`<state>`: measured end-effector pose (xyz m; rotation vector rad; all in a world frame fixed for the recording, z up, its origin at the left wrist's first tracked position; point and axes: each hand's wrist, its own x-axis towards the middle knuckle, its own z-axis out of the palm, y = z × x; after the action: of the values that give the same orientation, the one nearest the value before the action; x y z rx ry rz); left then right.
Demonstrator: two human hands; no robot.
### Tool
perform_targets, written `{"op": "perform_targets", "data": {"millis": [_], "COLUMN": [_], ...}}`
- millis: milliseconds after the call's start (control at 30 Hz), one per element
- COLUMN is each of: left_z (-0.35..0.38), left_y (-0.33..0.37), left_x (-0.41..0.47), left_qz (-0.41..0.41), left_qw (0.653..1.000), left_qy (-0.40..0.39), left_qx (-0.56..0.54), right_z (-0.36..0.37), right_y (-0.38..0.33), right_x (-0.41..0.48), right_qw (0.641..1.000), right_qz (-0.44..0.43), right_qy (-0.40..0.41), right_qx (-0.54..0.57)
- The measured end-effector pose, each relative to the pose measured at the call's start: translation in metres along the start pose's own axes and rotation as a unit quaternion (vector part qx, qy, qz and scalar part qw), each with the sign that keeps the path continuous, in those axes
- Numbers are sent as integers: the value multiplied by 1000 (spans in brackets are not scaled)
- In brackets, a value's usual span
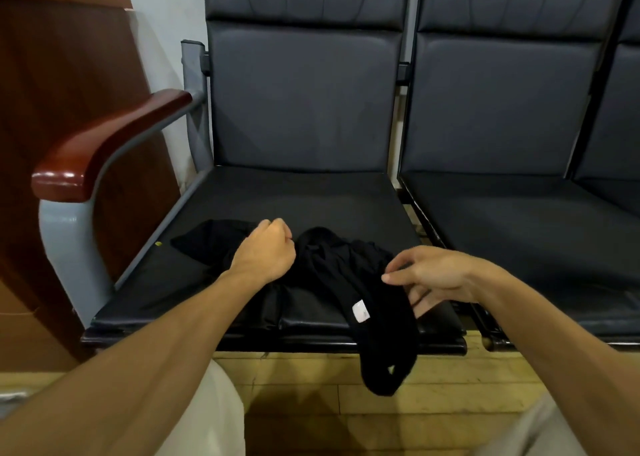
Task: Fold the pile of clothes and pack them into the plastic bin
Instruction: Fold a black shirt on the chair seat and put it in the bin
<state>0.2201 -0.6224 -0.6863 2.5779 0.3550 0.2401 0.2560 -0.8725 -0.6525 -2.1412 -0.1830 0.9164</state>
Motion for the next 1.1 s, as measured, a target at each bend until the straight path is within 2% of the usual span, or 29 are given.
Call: {"op": "perform_targets", "data": {"millis": [100,200,300,400,467,533,633,733,833,933,1100], "left_z": [9,16,22,24,22,17,3,-8,-17,-28,-43], "left_y": [3,2,1,6,11,19,24,17,8,-1,-7], "left_x": [3,8,16,22,26,28,28,32,35,33,19], "left_qz": [-34,-48,-27,-26,-66,-123,-184,-219,-228,-214,-184], "left_qw": [995,989,992,982,957,894,791,724,713,712,697], "left_qy": [-91,-128,-83,-40,-36,-53,-55,-9,51,88,60], "left_qx": [-26,-51,-93,-182,-282,-427,-581,-654,-661,-663,-690], "right_z": [-4,-4,1,6,9,10,8,3,-4,-12,-26], "right_y": [2,2,-3,-8,-13,-17,-26,-31,-31,-28,-18], "right_x": [8,19,35,49,57,64,72,75,72,64,46], "right_qw": [996,993,990,986,989,993,986,946,895,874,848], "right_qz": [18,39,44,38,18,-6,-19,-36,-86,-125,-140], "right_qy": [89,112,127,121,103,99,125,158,224,309,376], "right_qx": [16,5,-48,-108,-109,-68,105,280,375,353,346]}}
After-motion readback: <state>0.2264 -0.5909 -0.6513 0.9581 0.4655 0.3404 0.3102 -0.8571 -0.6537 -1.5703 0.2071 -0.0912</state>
